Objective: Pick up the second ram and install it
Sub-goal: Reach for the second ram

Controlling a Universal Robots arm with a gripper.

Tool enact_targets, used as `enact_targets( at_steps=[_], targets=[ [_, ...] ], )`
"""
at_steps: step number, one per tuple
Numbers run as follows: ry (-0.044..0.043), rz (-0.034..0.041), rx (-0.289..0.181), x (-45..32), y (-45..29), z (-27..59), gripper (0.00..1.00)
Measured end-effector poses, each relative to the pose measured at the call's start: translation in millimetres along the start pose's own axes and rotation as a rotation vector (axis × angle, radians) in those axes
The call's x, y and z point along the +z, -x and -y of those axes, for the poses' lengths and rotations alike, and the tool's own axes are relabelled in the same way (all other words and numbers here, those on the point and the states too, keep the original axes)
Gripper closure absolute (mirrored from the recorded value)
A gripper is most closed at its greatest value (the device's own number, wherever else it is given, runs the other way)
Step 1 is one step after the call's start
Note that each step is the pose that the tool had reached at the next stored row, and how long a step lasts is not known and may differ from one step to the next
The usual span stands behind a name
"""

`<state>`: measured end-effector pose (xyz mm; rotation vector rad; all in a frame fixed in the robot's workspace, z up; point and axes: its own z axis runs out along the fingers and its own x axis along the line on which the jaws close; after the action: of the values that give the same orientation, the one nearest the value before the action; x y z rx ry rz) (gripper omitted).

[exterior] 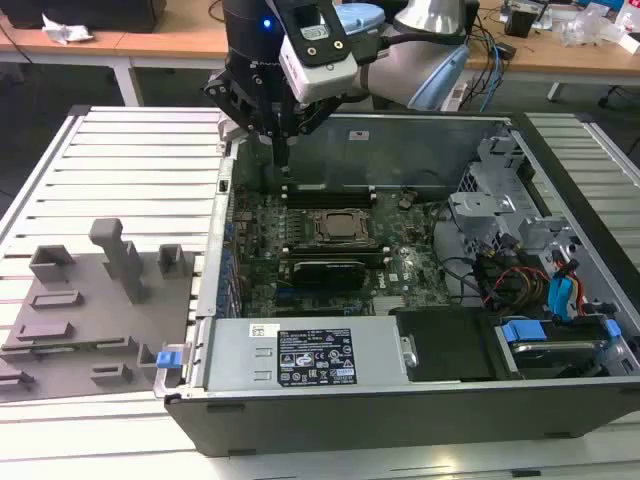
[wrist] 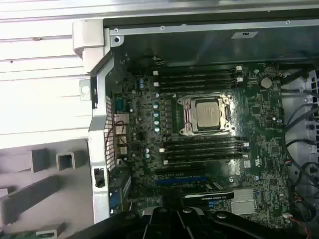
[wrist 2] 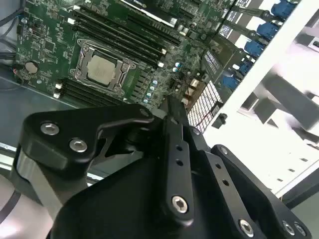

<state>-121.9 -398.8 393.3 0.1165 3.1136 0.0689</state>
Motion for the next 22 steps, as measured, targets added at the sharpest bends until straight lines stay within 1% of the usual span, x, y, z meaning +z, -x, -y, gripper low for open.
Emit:
enact_targets(
  at_steps=[1, 3, 7, 8, 10, 11, 12, 13, 22],
  targets=[
    [0.0, 0.0, 0.0, -0.2, -9.2, 0.7, 0.89],
    [0.0, 0.0, 0.0, -0.5, -16.6, 1.3, 0.89],
    [0.0, -0.0001, 0.0, -0.6, -22.3, 1.7, 0.89],
    [0.0, 0.0, 0.0, -0.7, -26.8, 2.0, 0.89],
    [-0.0001, -0.0001, 0.0, -0.9, -32.6, 2.4, 0.89],
    [0.0, 0.0, 0.0, -1.0, -37.3, 2.8, 0.89],
    [0.0, -0.0001, 0.0, -1.1, -43.6, 3.2, 0.89],
    [0.0, 0.0, 0.0, -1.3, -52.4, 3.9, 0.89],
    [-0.0001, 0.0, 0.0, -1.7, -71.7, 5.3, 0.89]
  ],
)
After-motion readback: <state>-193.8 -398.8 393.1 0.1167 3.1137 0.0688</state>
